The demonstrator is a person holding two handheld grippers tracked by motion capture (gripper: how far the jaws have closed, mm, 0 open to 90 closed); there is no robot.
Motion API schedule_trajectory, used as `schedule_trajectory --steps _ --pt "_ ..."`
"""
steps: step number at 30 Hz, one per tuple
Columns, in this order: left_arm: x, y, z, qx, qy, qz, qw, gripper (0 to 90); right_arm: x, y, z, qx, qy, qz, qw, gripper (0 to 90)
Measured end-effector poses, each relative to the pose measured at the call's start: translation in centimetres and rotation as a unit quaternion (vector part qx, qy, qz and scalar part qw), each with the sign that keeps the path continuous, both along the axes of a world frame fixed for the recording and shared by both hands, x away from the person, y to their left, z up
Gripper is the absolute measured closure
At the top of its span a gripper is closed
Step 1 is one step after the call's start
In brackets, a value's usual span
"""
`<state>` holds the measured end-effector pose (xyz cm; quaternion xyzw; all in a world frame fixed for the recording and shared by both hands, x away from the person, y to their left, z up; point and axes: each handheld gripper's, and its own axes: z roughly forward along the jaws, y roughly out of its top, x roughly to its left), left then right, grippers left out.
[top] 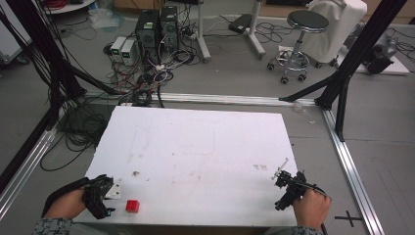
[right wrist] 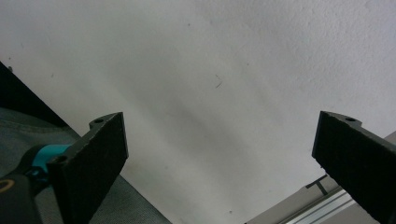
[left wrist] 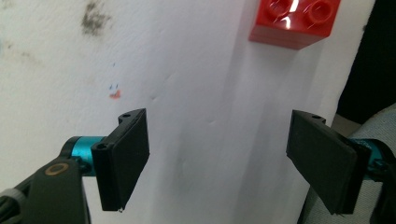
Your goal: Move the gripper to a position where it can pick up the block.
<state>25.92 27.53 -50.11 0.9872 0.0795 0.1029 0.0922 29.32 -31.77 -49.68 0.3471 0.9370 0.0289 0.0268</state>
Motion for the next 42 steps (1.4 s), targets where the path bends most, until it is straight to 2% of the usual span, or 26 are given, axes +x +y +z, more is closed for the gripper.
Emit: schedule_trajectory --steps 5,8,12,16,21,23,29,33,37,42 --pt "-0.1 -0.9 -0.2 0.011 0.004 -0.031 0.9994 21.5 0.0 0.1 -0.1 0.002 0.0 -0.003 1.0 2.6" --pt "-0.2 -1.6 -0.1 0.017 0.008 -0.039 0.9991 21.5 0.0 0.1 -0.1 0.0 0.002 -0.001 1.0 2.6" --pt "-0.3 -2.4 -0.1 0.025 0.015 -0.046 0.9985 21.5 0.0 0.2 -0.1 0.001 0.002 -0.001 1.0 2.6" --pt "-0.4 -3.0 -0.1 0.035 0.034 -0.05 0.9976 21.5 0.0 0.2 0.0 0.002 0.002 0.004 1.0 2.6" --pt "-0.5 -3.8 0.1 0.039 0.046 -0.05 0.9969 21.5 -0.2 0.0 0.0 0.003 0.002 -0.001 1.0 2.6" --pt "-0.6 -4.1 0.1 0.041 0.053 -0.057 0.9961 21.4 -0.1 0.0 0.1 0.005 0.001 -0.001 1.0 2.7" --pt "-0.3 -5.4 0.3 0.059 0.054 -0.072 0.9942 21.5 0.0 0.3 0.1 0.005 -0.001 0.007 1.0 2.6" --pt "-0.1 -6.2 0.1 0.068 0.059 -0.087 0.9922 21.5 0.1 0.5 0.1 0.005 0.002 0.007 1.0 2.6" --pt "0.1 -7.0 -0.1 0.077 0.064 -0.108 0.989 21.5 0.1 0.6 0.0 0.004 0.003 0.009 0.9999 2.6" --pt "0.3 -7.6 -0.3 0.079 0.066 -0.115 0.9881 21.6 0.1 0.6 0.0 0.004 0.004 0.009 0.9999 2.7"
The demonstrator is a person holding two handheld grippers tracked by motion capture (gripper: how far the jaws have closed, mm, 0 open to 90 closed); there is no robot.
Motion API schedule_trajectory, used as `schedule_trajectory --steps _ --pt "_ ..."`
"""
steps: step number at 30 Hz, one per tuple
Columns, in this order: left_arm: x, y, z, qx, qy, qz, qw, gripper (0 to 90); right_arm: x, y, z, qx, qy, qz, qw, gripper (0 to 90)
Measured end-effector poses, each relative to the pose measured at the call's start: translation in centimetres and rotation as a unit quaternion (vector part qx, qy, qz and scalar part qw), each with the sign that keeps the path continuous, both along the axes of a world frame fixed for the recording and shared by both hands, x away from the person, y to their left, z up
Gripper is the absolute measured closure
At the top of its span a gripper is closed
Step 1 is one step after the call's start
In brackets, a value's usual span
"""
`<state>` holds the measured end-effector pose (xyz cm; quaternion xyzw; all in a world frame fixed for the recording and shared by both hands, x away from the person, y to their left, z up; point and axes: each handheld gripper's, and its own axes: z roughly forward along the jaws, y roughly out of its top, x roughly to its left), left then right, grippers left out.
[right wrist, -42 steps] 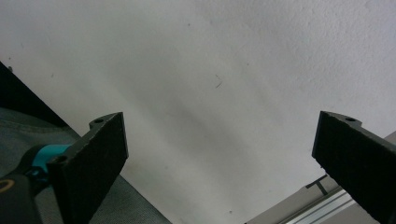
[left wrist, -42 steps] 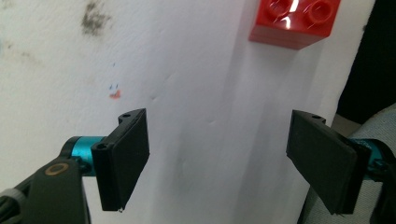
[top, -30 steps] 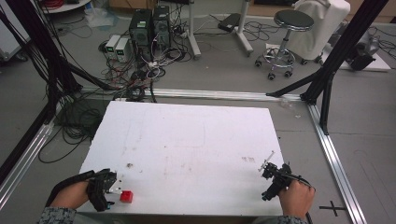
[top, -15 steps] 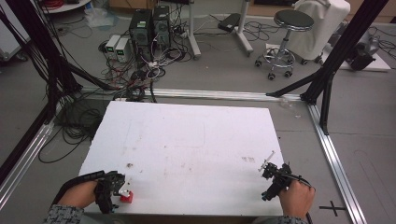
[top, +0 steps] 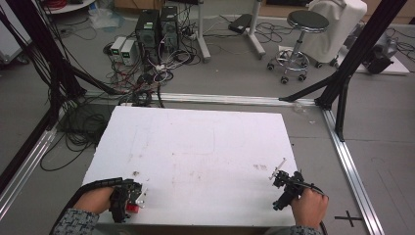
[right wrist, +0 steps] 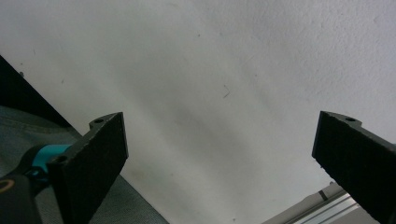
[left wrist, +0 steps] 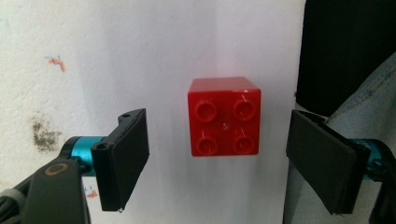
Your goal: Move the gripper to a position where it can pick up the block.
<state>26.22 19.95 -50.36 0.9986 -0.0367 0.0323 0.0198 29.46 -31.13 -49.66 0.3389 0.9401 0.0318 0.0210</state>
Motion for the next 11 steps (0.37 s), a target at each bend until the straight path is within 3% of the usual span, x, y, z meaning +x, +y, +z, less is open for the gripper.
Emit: schedule_trajectory --steps 4,11 --pt "0.04 -0.13 -0.21 0.002 0.008 -0.004 1.0 21.5 -0.01 0.01 -0.03 0.0 0.0 0.0 1.0 2.6" --pt "0.04 -0.03 -0.01 -0.002 0.004 0.002 1.0 21.6 -0.02 0.03 0.0 0.002 -0.001 -0.001 1.0 2.6"
